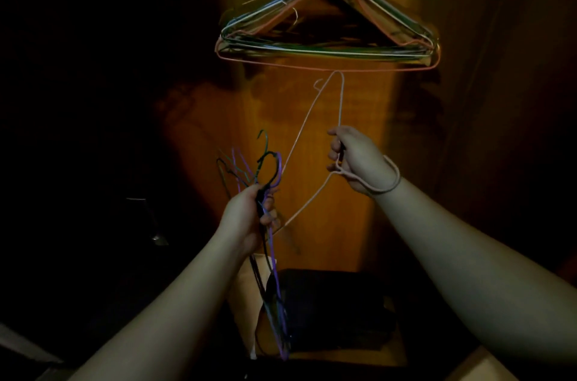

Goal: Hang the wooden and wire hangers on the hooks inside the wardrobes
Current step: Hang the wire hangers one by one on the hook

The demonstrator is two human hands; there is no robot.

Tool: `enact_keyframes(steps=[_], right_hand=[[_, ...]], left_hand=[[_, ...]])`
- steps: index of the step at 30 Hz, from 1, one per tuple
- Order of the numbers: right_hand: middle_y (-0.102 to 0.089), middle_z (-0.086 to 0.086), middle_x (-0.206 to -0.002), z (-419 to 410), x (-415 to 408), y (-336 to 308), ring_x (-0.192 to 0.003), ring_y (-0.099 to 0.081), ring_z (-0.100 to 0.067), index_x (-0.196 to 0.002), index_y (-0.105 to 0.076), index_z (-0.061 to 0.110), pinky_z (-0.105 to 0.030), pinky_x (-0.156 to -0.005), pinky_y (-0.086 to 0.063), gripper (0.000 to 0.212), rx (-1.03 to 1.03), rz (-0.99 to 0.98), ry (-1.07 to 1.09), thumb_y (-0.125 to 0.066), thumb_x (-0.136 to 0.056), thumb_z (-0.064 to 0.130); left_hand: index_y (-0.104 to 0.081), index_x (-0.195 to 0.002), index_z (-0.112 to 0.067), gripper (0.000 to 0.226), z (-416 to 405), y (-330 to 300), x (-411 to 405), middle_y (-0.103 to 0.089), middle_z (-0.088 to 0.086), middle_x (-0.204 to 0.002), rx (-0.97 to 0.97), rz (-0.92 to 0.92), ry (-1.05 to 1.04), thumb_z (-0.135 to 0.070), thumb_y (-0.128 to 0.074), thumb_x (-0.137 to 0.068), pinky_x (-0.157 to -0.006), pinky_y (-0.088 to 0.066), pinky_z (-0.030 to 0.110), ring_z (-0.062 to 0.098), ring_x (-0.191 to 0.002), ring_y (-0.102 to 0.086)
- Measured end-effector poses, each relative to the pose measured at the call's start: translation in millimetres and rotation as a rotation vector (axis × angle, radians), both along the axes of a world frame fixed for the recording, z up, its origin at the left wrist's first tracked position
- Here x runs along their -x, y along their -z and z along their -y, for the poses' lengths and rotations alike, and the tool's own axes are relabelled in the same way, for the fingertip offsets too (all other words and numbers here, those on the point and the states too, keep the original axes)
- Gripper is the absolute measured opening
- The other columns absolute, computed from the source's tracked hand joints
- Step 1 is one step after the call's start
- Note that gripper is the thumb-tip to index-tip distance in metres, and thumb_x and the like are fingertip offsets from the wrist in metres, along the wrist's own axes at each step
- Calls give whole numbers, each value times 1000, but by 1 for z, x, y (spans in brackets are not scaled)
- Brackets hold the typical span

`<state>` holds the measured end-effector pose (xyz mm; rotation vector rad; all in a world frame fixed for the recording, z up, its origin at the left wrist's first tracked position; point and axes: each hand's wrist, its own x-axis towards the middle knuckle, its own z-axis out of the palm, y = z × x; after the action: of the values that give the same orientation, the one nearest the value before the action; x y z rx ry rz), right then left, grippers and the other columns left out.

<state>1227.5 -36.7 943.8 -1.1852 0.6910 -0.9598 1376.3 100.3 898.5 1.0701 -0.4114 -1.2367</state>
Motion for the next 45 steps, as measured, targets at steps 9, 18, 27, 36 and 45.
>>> enact_keyframes(steps=[9, 18, 27, 36, 45], right_hand=[[-45, 6, -54, 12, 23, -26, -37, -37, -3, -93, -50, 13, -13, -33, -31, 17, -218, 352, 15, -41, -104, 21], [-47, 4, -52, 21, 39, -23, -33, -40, 0, -88, -52, 11, -9, -27, -28, 23, -472, 253, -253, -39, -103, 24], [-46, 1, -52, -2, 33, 0, -31, -42, -3, -91, -55, 3, -13, -27, -34, 11, -732, 246, -466, -52, -85, 12], [-52, -1, -53, -13, 23, 14, -36, -49, -7, -92, -56, 1, -15, -31, -37, 29, -706, 277, -319, -37, -103, 19], [-48, -3, -76, -27, 42, 17, -55, -40, -9, -106, -56, 10, -17, -40, -22, 20, -198, -29, -100, -38, -96, 8]], left_hand=[[-58, -89, -7, 33, 1, 19, -1, -34, -5, -46, -47, 2, 46, -21, -31, -102, -37, -29, 20, 8, -32, -25], [-59, -119, -8, 30, 10, 32, 5, -43, 2, -72, -83, 47, 114, -13, -39, -98, -38, -33, 22, 8, -35, -31], [-61, -117, -8, 27, 20, 34, 32, -70, 11, -116, -129, -81, 219, -22, -44, -100, -38, -29, 18, 6, -34, -27], [-58, -83, -12, 23, 29, 34, 51, -45, -5, -60, -79, -201, 212, -20, -42, -98, -37, -32, 20, 7, -28, -27], [-58, -90, -11, 20, 35, 28, 45, -56, -5, -56, -65, -246, 55, -22, -46, -101, -37, -32, 18, 8, -31, -27]])
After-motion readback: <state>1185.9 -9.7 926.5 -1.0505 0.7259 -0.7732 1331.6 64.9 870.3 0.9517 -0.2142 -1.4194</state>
